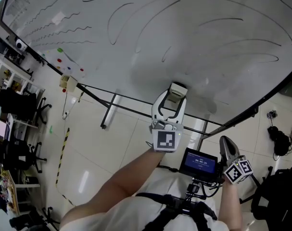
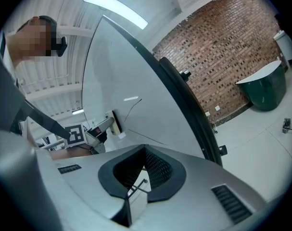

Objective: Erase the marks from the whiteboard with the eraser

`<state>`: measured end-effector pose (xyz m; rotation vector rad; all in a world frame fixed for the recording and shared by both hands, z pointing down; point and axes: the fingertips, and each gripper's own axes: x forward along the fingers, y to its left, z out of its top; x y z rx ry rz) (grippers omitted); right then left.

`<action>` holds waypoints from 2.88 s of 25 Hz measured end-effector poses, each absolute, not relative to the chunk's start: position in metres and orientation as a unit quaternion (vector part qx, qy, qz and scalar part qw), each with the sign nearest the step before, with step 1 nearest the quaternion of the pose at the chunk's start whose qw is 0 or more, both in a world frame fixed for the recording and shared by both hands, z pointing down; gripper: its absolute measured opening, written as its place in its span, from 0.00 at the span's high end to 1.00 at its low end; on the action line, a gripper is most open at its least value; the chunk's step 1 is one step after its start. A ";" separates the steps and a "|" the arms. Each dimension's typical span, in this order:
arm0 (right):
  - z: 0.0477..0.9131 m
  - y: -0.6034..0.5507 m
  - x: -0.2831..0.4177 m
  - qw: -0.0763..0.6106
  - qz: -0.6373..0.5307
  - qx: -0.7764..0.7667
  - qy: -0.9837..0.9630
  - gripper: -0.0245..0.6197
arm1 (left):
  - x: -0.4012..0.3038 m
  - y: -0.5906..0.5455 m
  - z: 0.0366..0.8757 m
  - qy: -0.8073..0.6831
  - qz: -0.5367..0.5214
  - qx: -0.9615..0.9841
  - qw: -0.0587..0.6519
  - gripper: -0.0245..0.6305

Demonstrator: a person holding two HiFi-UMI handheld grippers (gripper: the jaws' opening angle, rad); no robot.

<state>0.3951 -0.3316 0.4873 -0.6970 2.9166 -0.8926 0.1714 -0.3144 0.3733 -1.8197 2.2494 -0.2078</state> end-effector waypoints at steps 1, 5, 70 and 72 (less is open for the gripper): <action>0.489 -0.335 0.400 0.005 -0.285 -0.223 0.932 0.94 | 0.186 -0.321 0.385 0.756 -0.089 -0.638 0.118 0.59; 0.486 -0.340 0.414 0.003 -0.280 -0.217 0.935 0.94 | 0.217 -0.328 0.418 0.723 -0.153 -0.664 0.116 0.59; 0.495 -0.313 0.347 0.004 -0.293 -0.280 0.914 0.94 | -0.149 -0.162 0.576 0.842 0.228 -0.411 -0.264 0.59; 0.497 -0.306 0.332 0.000 -0.296 -0.289 0.911 0.94 | -0.183 -0.151 0.575 0.862 0.167 -0.415 -0.240 0.59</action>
